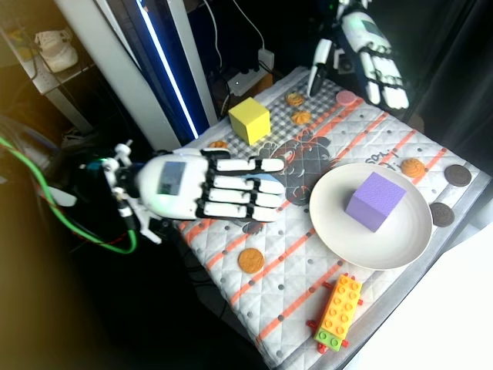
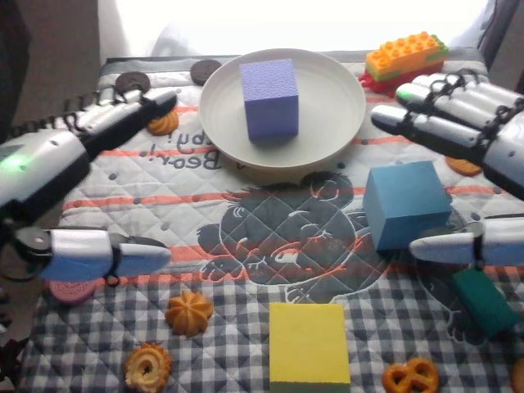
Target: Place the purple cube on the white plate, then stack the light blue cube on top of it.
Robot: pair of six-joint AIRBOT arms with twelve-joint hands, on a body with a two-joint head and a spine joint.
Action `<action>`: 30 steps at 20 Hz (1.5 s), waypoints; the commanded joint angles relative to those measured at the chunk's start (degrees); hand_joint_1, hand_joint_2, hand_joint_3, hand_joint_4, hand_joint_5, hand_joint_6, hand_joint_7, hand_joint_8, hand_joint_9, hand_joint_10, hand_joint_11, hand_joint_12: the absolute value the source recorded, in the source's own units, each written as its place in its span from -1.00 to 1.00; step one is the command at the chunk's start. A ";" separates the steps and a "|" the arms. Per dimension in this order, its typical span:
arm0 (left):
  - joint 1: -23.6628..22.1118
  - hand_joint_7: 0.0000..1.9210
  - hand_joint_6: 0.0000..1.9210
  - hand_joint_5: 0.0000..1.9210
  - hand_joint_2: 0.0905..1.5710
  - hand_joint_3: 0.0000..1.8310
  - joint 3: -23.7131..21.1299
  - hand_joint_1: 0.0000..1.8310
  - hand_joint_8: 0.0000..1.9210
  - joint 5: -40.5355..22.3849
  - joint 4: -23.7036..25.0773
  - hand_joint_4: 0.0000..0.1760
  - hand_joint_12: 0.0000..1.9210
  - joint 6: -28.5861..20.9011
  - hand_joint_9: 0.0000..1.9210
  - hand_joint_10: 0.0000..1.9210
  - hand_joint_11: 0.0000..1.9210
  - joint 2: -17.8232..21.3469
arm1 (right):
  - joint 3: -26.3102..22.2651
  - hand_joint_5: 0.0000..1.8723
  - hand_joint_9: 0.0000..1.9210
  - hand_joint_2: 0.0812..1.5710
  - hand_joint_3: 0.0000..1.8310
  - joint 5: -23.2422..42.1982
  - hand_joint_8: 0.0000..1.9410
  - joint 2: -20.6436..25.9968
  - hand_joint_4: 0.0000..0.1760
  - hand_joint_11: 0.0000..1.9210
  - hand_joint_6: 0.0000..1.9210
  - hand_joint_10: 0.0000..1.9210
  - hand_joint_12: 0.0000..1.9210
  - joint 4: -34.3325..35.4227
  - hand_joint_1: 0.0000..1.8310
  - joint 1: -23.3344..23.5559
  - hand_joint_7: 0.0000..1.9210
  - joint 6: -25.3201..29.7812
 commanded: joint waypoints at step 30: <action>2.16 -0.93 -1.00 -0.90 0.12 -1.00 1.10 0.04 -1.00 -6.14 -2.05 0.98 -1.00 -0.27 -0.95 -0.99 -1.00 -3.09 | 15.40 -0.04 0.09 0.40 -1.00 -1.47 0.05 -10.54 -1.00 -0.03 0.07 0.10 0.57 -5.19 0.35 21.52 0.09 12.41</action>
